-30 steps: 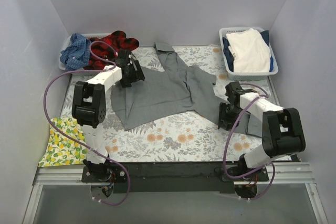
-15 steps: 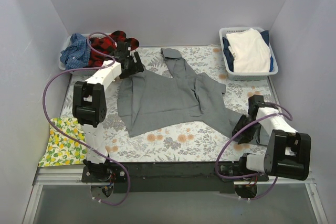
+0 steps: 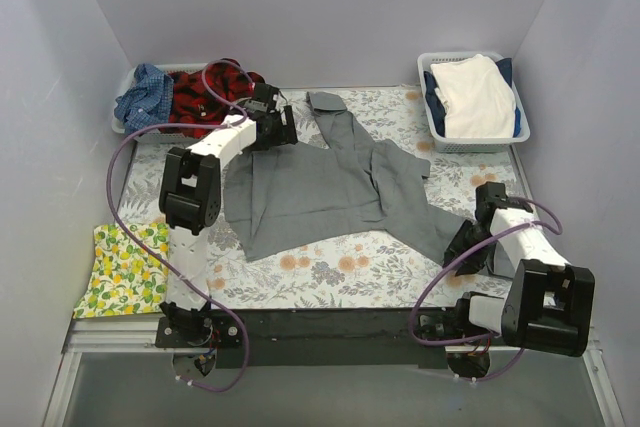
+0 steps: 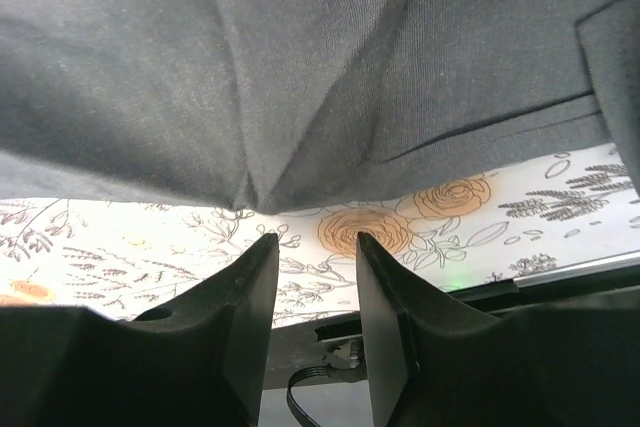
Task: Fold and stack the long sleeve shirts
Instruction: Flatten the shirt out
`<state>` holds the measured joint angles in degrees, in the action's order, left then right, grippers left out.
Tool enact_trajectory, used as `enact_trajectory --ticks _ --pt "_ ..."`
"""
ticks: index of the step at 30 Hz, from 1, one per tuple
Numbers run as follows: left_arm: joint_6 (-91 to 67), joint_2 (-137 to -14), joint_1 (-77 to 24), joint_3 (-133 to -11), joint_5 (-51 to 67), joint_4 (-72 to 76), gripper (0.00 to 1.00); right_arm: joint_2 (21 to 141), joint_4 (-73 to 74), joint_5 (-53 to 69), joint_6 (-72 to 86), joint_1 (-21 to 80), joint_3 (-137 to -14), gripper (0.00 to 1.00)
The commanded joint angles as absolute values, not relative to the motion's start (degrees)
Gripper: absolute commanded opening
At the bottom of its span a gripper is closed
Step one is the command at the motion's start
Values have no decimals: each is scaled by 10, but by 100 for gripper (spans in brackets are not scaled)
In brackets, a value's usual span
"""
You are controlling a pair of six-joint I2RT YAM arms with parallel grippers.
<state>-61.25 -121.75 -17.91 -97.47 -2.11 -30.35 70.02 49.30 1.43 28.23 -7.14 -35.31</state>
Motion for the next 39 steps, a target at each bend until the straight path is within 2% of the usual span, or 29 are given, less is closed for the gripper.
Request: enact_trajectory --ticks 1,5,6,10,13,22,24,28,30,33,36,37,39 --pt "-599 -1257 -177 -1027 -124 -349 76 672 519 -27 286 -75 -392 44" --pt "-584 -1279 -177 -1043 -182 -366 59 653 535 -56 294 -84 -406 43" --pt "-582 -1275 -177 -1037 -199 -367 42 652 536 -60 298 -86 -406 43" --pt "-577 -1249 -176 -1027 -240 -374 12 647 537 -69 308 -104 -403 43" --pt "-576 -1207 -176 -1008 -271 -373 8 647 534 -74 310 -120 -397 42" --pt "-563 -1097 -138 -924 -241 -350 18 653 529 -79 319 -181 -388 40" --pt "-570 -1072 -121 -892 -237 -350 13 655 528 -78 321 -193 -393 39" --pt "-580 -1039 -87 -839 -245 -352 15 659 532 -78 323 -200 -412 39" --pt "-586 -1025 -70 -818 -244 -350 25 664 536 -73 320 -200 -433 38" --pt "-587 -1005 -64 -821 -235 -345 27 666 537 -64 309 -200 -464 38" --pt "-568 -1005 -69 -846 -125 -335 40 676 528 -44 269 -199 -517 38" --pt "-558 -1007 -76 -855 -78 -329 52 679 525 -30 249 -198 -541 38" --pt "-545 -1024 -111 -863 -61 -323 61 687 512 -17 231 -179 -569 38"
